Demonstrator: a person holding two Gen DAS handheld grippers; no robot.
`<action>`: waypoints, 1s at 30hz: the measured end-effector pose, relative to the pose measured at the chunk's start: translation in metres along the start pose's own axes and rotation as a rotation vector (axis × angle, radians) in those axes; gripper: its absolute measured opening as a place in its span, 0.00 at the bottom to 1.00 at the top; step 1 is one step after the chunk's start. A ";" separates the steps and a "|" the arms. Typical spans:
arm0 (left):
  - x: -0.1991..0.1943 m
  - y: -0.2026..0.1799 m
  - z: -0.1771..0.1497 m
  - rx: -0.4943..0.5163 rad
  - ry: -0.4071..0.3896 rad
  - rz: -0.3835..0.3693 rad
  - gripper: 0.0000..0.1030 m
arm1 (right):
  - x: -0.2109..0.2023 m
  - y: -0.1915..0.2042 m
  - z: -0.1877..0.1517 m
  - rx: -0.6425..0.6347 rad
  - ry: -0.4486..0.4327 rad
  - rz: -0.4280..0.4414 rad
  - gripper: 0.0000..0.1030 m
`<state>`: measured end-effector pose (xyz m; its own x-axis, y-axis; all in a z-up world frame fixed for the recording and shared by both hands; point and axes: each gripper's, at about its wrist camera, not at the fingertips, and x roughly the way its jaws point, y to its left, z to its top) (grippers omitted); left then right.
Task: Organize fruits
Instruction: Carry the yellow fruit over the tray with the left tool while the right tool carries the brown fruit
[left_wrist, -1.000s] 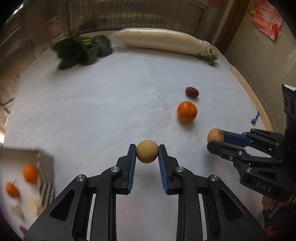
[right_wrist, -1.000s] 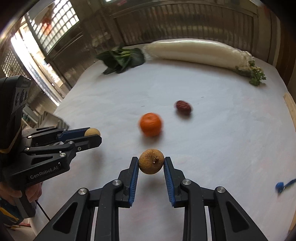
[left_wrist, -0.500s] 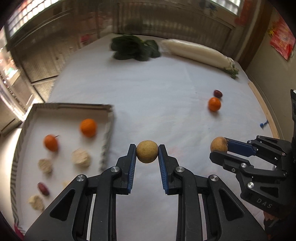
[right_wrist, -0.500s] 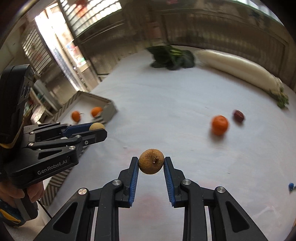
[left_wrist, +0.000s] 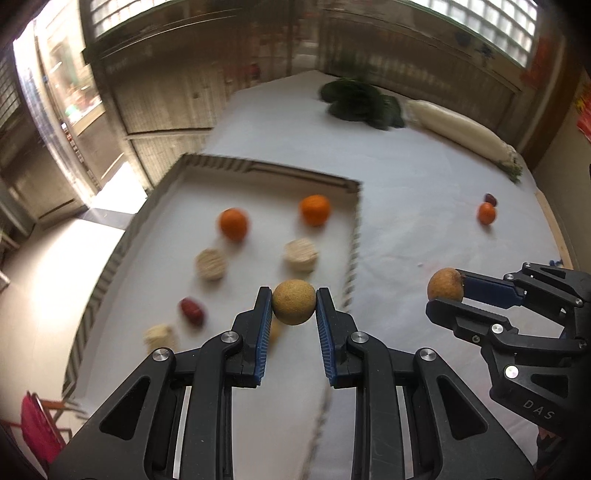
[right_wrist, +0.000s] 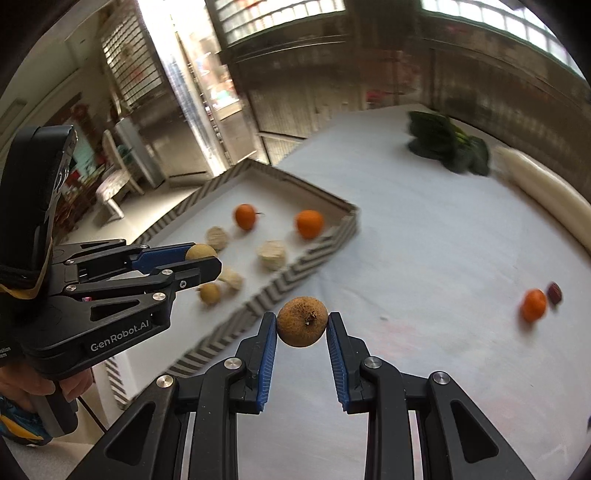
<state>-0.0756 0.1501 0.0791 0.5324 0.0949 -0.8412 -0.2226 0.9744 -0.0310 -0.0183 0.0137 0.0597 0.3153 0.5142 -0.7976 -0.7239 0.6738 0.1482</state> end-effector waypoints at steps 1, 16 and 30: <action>-0.001 0.006 -0.003 -0.010 0.001 0.006 0.22 | 0.002 0.005 0.001 -0.010 0.004 0.005 0.26; -0.012 0.069 -0.037 -0.127 0.032 0.063 0.22 | 0.032 0.064 0.009 -0.127 0.055 0.078 0.26; -0.004 0.091 -0.054 -0.168 0.084 0.067 0.22 | 0.072 0.091 0.008 -0.168 0.141 0.129 0.26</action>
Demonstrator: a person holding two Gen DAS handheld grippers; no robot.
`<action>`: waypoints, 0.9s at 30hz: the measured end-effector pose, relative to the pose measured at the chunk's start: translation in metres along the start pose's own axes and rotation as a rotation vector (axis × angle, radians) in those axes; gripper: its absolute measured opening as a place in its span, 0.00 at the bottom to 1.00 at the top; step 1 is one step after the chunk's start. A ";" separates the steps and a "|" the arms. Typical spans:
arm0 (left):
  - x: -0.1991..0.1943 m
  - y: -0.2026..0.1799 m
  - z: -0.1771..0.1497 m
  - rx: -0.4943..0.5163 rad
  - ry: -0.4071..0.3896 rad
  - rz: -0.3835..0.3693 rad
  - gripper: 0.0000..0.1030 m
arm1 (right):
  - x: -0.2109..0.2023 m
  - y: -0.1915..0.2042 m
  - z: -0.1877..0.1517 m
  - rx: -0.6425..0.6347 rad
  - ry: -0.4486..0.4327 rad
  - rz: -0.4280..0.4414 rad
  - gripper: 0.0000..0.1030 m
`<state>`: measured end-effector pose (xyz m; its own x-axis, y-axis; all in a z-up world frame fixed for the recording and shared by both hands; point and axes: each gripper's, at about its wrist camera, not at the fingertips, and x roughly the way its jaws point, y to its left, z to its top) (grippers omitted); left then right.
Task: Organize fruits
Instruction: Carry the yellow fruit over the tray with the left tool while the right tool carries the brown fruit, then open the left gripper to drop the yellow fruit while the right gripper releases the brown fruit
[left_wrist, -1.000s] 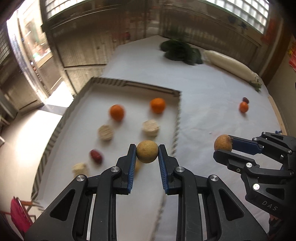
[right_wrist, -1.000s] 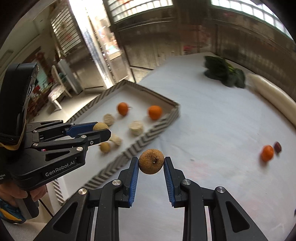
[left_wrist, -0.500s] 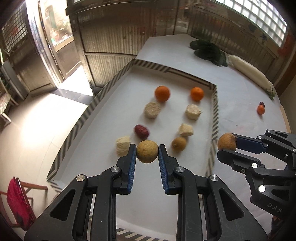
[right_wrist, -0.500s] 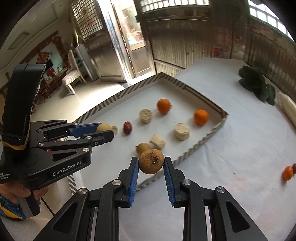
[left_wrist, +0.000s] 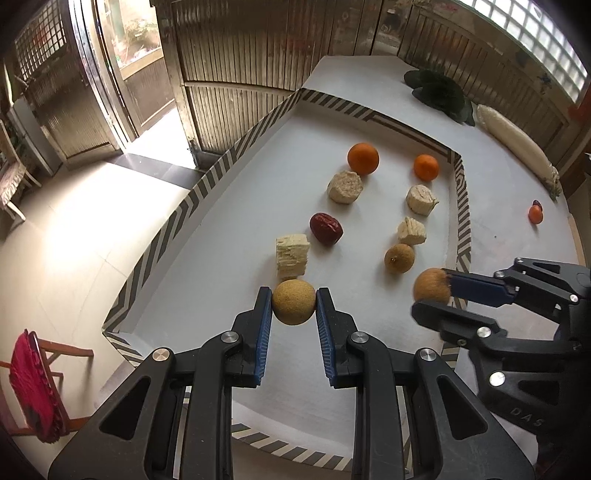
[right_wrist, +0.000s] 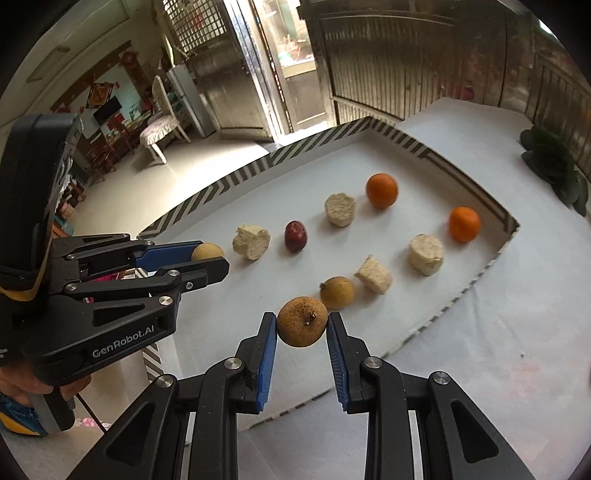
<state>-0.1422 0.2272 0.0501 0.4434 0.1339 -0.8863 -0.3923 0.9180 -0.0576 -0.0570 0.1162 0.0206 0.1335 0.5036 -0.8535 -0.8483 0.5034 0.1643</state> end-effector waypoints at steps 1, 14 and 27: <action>0.001 0.000 0.000 0.000 0.003 -0.001 0.22 | 0.004 0.000 0.001 -0.002 0.008 -0.001 0.26; 0.016 -0.003 -0.003 0.006 0.026 0.005 0.22 | 0.023 0.004 0.006 -0.014 0.041 -0.018 0.26; 0.023 -0.006 -0.003 -0.007 0.043 0.020 0.22 | 0.033 0.007 0.007 -0.006 0.060 -0.036 0.26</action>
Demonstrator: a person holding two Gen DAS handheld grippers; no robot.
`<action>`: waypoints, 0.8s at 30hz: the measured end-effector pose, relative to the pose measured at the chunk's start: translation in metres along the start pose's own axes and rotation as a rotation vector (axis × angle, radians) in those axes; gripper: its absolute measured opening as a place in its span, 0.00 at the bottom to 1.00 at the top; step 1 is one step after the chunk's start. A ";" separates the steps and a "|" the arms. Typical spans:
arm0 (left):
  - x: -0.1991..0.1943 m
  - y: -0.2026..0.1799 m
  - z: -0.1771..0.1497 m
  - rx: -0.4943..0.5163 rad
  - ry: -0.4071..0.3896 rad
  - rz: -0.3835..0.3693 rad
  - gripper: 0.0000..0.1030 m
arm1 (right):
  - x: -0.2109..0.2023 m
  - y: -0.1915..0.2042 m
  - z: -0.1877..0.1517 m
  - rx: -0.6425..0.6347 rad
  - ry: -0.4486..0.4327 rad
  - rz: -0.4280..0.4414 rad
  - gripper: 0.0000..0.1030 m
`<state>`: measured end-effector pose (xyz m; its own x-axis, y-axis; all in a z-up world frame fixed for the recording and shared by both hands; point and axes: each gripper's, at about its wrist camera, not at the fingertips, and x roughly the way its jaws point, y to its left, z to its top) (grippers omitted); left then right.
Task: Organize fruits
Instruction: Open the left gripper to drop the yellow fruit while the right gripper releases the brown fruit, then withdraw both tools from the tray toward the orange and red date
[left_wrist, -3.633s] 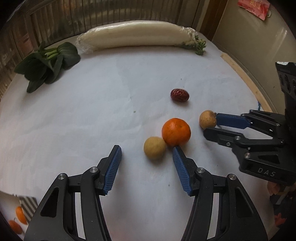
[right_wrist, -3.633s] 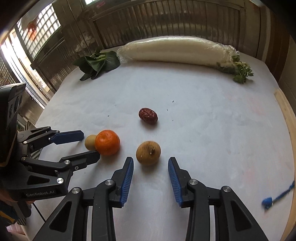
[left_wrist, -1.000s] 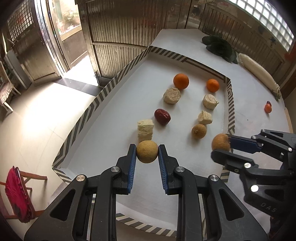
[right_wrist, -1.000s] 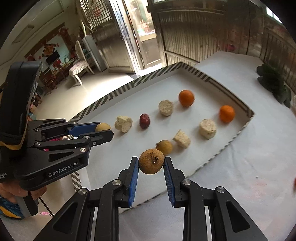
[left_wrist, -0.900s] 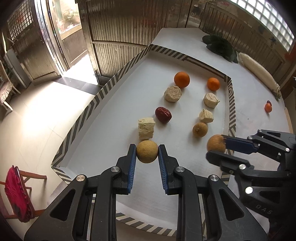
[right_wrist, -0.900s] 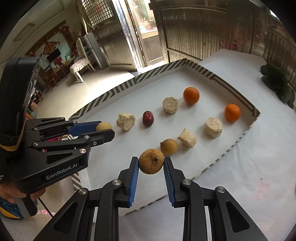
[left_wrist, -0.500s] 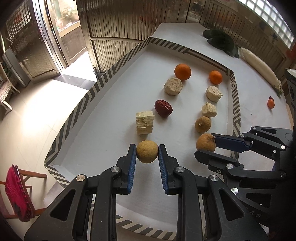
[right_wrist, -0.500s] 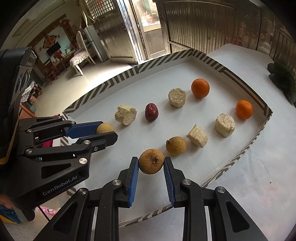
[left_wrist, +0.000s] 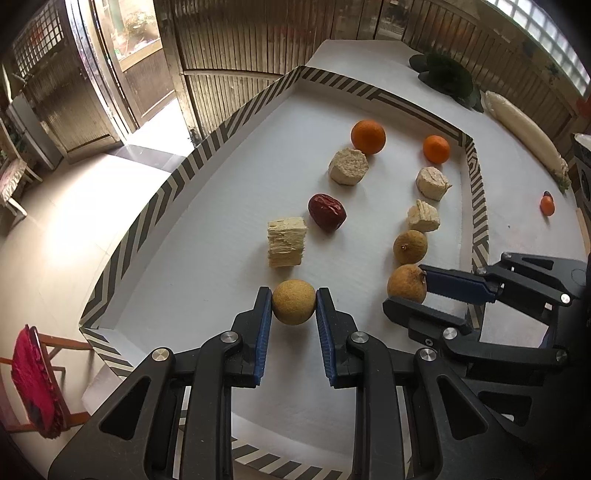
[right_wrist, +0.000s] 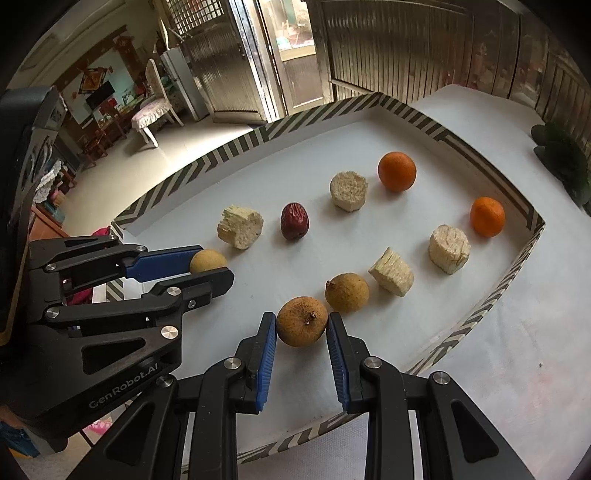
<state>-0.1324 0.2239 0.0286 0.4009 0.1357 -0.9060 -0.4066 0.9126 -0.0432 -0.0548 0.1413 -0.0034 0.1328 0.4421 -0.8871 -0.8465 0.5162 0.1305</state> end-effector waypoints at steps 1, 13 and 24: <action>0.001 0.000 0.000 -0.002 0.004 0.000 0.22 | 0.000 0.001 0.000 0.000 -0.001 0.001 0.26; -0.008 0.005 0.007 -0.021 -0.015 0.011 0.58 | -0.020 -0.011 -0.001 0.026 -0.045 0.010 0.32; -0.027 -0.023 0.022 0.015 -0.073 0.000 0.58 | -0.059 -0.031 -0.011 0.088 -0.132 -0.030 0.34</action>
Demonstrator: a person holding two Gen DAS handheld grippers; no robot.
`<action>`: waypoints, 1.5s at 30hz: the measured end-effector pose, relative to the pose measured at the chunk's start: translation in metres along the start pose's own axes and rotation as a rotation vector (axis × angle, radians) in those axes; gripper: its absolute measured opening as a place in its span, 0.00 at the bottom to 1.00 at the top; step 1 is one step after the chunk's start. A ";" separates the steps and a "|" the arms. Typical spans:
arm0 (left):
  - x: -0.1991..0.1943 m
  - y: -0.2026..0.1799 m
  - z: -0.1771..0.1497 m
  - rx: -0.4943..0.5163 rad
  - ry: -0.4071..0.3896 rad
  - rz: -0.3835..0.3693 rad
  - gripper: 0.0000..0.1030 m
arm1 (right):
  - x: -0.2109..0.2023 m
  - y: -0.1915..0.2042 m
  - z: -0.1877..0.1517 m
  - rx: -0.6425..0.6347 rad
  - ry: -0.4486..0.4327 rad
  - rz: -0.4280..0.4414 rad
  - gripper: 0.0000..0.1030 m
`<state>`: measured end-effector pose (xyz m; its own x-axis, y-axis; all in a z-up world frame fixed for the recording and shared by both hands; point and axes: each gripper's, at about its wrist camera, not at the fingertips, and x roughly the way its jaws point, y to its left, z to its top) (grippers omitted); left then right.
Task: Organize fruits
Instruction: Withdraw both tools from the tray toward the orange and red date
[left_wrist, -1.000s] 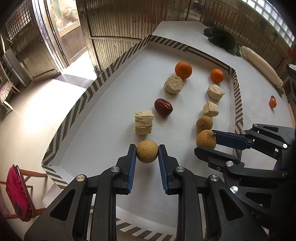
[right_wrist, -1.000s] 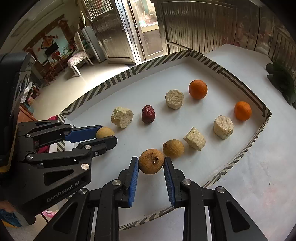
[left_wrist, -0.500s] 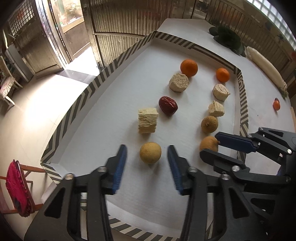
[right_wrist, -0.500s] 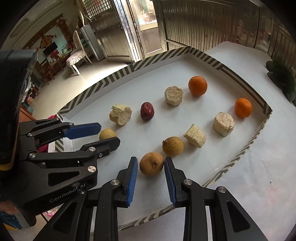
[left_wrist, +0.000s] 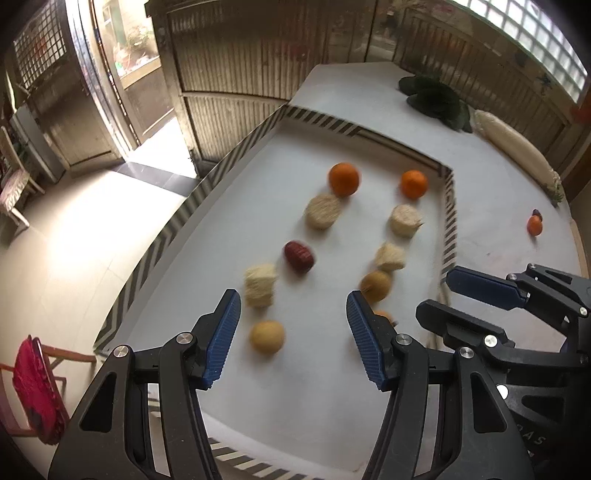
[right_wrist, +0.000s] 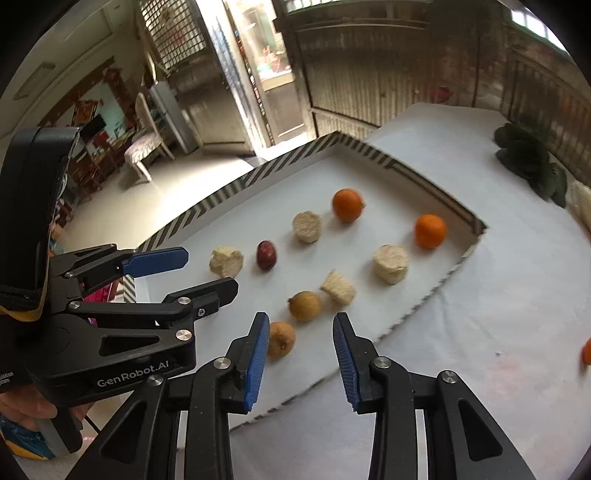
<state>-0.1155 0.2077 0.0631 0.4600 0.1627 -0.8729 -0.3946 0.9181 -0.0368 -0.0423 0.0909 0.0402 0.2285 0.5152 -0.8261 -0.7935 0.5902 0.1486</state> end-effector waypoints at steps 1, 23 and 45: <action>-0.001 -0.005 0.002 0.005 -0.003 -0.007 0.58 | -0.003 -0.002 -0.001 0.005 -0.003 -0.005 0.34; 0.021 -0.180 0.037 0.286 0.026 -0.211 0.58 | -0.077 -0.148 -0.076 0.346 -0.043 -0.211 0.35; 0.069 -0.334 0.063 0.468 0.084 -0.346 0.58 | -0.138 -0.292 -0.127 0.578 -0.113 -0.361 0.37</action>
<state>0.0981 -0.0647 0.0463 0.4270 -0.1868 -0.8847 0.1690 0.9777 -0.1248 0.0863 -0.2316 0.0413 0.5041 0.2670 -0.8214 -0.2353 0.9575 0.1668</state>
